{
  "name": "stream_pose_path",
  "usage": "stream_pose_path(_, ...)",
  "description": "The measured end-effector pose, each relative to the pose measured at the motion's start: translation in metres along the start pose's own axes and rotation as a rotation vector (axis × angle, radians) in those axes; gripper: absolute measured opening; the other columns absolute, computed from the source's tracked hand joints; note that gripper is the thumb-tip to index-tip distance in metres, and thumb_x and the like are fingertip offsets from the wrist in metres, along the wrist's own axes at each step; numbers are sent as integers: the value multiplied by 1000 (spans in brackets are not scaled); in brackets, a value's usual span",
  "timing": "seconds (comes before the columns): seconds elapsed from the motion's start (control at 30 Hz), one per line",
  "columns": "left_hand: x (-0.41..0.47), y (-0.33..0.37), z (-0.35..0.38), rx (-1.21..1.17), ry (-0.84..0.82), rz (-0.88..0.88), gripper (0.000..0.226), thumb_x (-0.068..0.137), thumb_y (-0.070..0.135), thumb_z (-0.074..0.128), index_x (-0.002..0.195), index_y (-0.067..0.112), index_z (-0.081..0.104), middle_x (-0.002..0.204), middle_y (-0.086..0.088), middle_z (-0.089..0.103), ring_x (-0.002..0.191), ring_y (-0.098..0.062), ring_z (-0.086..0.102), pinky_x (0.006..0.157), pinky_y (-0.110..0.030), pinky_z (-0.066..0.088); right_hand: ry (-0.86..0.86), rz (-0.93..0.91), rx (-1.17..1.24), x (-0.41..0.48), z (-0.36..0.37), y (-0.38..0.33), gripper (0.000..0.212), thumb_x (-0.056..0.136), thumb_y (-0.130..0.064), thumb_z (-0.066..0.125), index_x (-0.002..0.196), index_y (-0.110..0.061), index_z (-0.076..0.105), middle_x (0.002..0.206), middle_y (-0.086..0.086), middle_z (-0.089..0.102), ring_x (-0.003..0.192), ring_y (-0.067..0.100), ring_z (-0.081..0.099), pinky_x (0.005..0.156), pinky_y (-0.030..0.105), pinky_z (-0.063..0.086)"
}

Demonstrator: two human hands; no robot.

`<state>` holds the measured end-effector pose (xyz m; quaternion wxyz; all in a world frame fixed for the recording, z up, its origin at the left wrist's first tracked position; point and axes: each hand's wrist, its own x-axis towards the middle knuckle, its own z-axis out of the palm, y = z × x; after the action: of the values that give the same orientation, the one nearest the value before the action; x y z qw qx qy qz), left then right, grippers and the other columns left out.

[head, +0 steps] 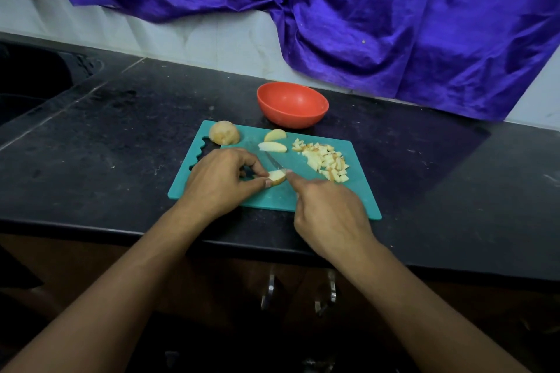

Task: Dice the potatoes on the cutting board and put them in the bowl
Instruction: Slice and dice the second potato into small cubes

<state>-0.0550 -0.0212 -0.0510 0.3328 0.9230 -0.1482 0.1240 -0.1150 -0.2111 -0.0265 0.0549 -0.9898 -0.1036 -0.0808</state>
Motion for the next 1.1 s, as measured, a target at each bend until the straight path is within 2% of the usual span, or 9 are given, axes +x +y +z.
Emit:
stream_pose_path(0.1,-1,-2,-1,-18,-13,-13,11,80,47,81,86,39,76,94,24,70,90,0,61,77,-35,55,0,0,47,-8,0,9,57,104,-25,42,159,-38,31,110,-4,64,93,17,60,73,34,46)
stream_pose_path(0.2,-1,-2,-2,-27,-19,-18,10,80,47,81,86,40,76,95,24,70,92,-1,62,81,-40,57,7,56,244,-10,-2,22,48,106,-29,44,151,-46,43,103,-8,63,74,5,51,57,21,33)
stream_pose_path(0.27,-1,-1,-2,-28,-20,-13,10,80,46,81,86,39,77,95,25,70,93,0,62,82,-39,57,40,83,323,-10,-1,25,45,107,-32,46,150,-44,46,104,-11,62,76,3,48,57,16,30)
stream_pose_path(0.5,-2,0,-2,-25,-14,-7,12,81,45,80,89,37,77,96,24,70,93,0,62,83,-39,57,87,45,200,-13,2,3,48,107,-30,42,154,-41,40,93,-12,56,80,8,53,68,29,41)
stream_pose_path(0.73,-2,0,-2,-31,-4,1,12,80,46,81,88,37,78,95,24,70,91,0,63,81,-39,57,33,-18,21,-12,2,1,58,103,-25,41,160,-34,30,104,-6,63,89,16,60,70,33,41)
stream_pose_path(0.83,-2,-1,-2,-31,0,-2,11,80,46,81,88,38,77,94,24,70,91,-1,63,81,-39,57,11,20,126,-12,-1,9,52,105,-28,42,155,-42,38,98,-11,59,79,8,55,66,30,43)
stream_pose_path(0.97,-1,-1,0,-14,-5,-6,12,81,46,81,89,37,77,95,23,70,92,-1,62,82,-38,57,46,112,403,-11,-1,20,43,106,-32,48,147,-45,50,125,-12,65,95,5,58,77,27,48)
stream_pose_path(1.03,-1,-1,0,-9,2,-4,12,81,46,81,88,37,77,95,23,70,92,-1,62,81,-38,57,63,95,388,-12,0,17,44,106,-32,48,148,-44,48,120,-13,66,96,5,57,77,27,47)
stream_pose_path(1.1,-1,-2,1,-21,12,0,12,80,46,81,88,37,77,94,23,70,91,-1,63,80,-38,57,68,66,322,-14,1,9,46,106,-33,46,150,-45,45,105,-13,65,85,4,56,71,27,46)
